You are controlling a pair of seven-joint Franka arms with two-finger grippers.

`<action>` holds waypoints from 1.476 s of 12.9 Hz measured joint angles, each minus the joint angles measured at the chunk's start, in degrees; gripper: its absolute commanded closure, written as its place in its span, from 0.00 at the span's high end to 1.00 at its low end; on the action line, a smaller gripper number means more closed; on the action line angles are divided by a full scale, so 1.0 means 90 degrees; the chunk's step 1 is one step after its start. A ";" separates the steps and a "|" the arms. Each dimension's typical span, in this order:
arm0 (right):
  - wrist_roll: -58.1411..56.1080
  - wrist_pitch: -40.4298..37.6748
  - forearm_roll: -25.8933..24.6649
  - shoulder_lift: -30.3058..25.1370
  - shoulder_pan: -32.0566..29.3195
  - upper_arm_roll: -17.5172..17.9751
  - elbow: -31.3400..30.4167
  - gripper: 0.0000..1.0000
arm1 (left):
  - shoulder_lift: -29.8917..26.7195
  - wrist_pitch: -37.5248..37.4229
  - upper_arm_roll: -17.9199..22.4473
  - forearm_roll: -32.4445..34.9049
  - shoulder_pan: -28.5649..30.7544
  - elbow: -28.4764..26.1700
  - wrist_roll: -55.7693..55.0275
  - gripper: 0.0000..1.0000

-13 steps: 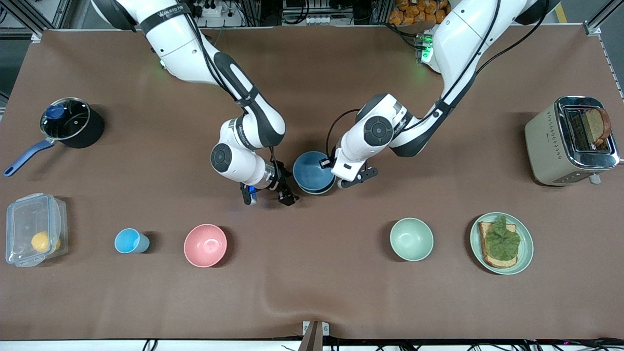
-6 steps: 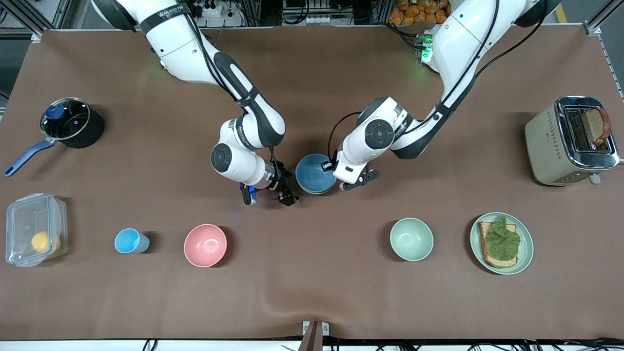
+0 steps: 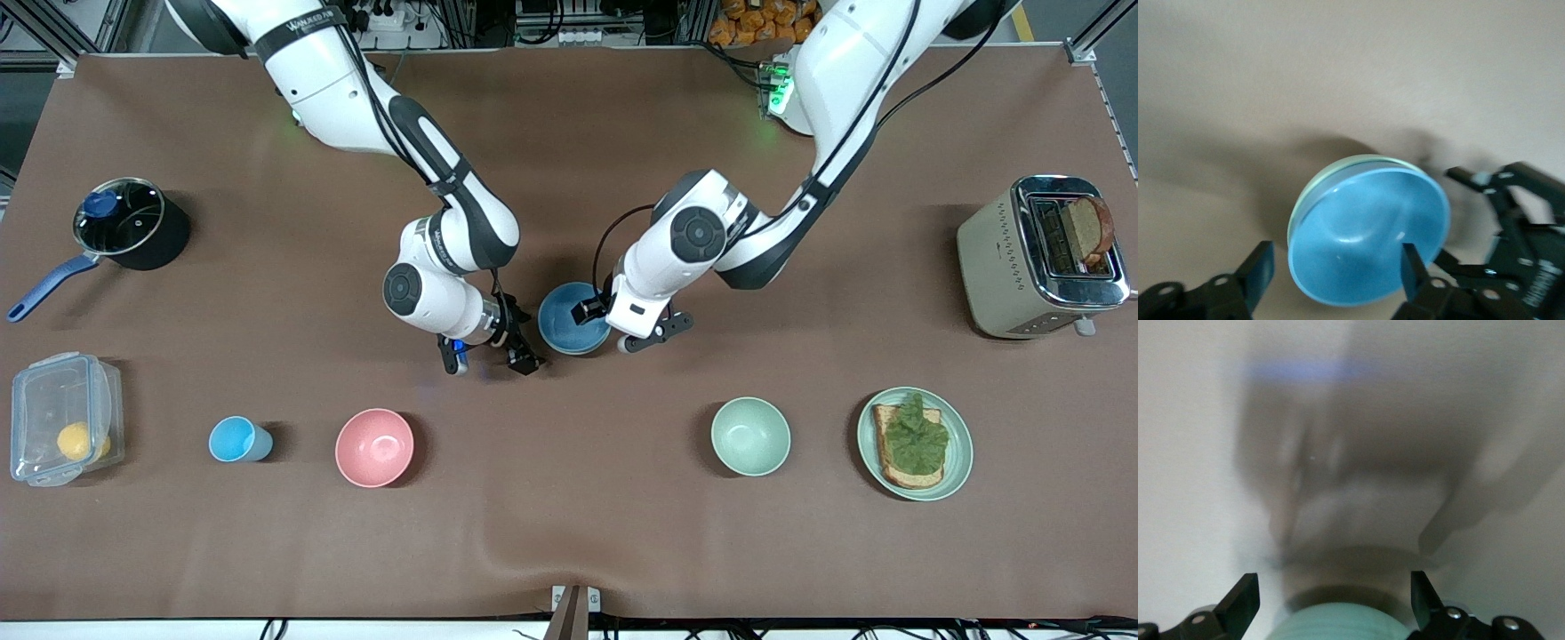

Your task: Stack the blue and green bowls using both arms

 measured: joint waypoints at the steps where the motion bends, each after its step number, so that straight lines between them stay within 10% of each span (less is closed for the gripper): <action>1: -0.0019 -0.0402 -0.0017 -0.0090 -0.0005 -0.0134 0.0040 1.00 | -0.0289 -0.0241 0.0012 0.0004 0.0036 0.0056 -0.0046 1.00; 8: -0.0471 -0.3753 -0.1528 -0.1320 -0.0135 -0.1547 0.0141 1.00 | -0.2306 -0.2935 0.0086 0.0384 0.1130 0.0673 0.0008 1.00; 14: -0.3222 -0.5373 -0.2121 -0.2205 -0.0152 -0.3175 0.0357 1.00 | -0.2977 -0.4511 0.0128 0.0390 0.2028 0.1395 0.1613 1.00; 19: -0.5010 -0.5825 -0.2894 -0.2598 -0.0155 -0.3925 0.1065 1.00 | -0.3176 -0.5526 0.1382 0.0228 0.2075 0.1810 0.4647 1.00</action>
